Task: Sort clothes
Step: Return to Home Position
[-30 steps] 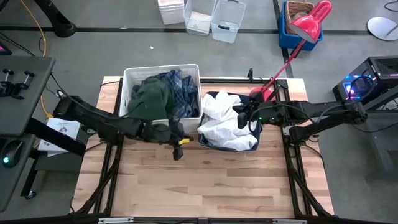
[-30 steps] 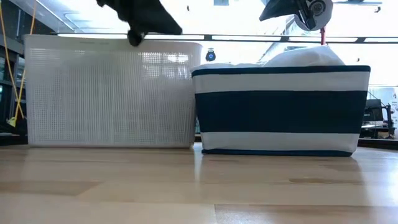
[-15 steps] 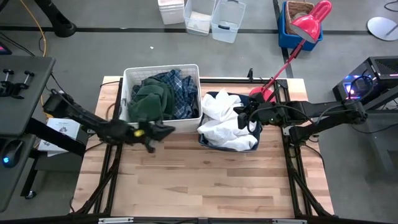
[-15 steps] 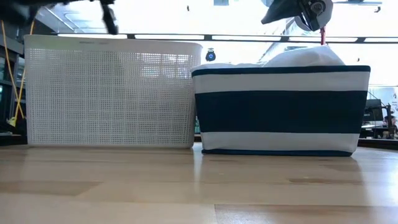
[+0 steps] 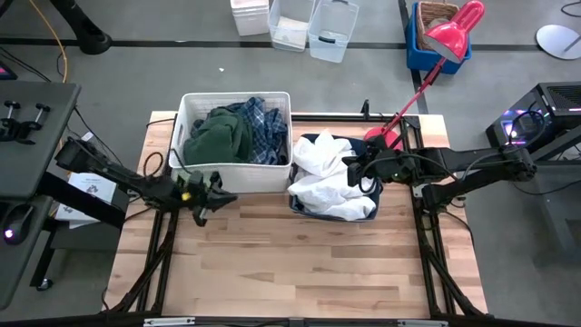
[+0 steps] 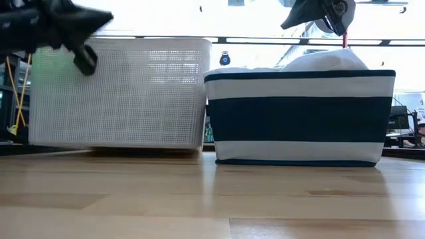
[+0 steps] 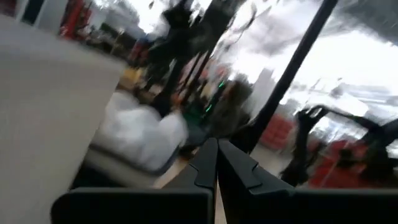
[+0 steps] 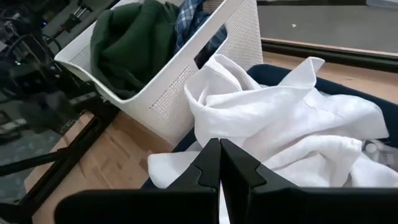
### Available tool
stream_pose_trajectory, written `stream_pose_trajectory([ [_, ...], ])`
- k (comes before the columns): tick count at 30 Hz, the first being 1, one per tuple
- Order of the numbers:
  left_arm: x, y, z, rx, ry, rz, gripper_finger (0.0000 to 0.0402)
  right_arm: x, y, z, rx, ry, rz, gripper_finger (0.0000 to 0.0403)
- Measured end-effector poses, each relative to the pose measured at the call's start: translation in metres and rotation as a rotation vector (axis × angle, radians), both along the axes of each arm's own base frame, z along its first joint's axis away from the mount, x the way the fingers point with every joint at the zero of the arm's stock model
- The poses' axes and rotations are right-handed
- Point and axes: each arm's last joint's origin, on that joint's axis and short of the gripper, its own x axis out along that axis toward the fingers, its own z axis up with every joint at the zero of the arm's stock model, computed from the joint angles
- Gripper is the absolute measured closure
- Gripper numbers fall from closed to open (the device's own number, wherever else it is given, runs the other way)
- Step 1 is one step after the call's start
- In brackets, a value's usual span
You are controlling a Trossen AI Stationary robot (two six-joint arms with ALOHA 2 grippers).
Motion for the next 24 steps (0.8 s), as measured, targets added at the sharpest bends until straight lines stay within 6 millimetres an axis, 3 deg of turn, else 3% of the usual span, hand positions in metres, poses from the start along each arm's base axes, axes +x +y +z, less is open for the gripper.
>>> stream_pose_trajectory([
  [5, 0.0, 0.0, -0.025, 0.13, 0.264, -0.033, 0.0402, 0.001, 0.001, 0.0, 0.028, -0.007, 0.02, 0.0403],
  [10, -0.002, 0.0, -0.039, 0.298, 0.393, -0.063, 0.0402, 0.001, 0.006, 0.0, 0.075, -0.003, 0.094, 0.0403],
  [17, -0.003, 0.0, -0.044, 0.523, 0.437, -0.066, 0.0402, -0.001, 0.028, -0.002, 0.107, -0.001, 0.175, 0.0403],
  [21, -0.003, -0.001, -0.045, 0.515, 0.431, -0.127, 0.0402, -0.006, 0.049, -0.01, 0.11, 0.047, 0.207, 0.0403],
  [24, -0.003, -0.003, -0.045, 0.463, 0.428, -0.186, 0.0401, -0.012, 0.066, -0.028, 0.149, 0.081, 0.223, 0.0403],
])
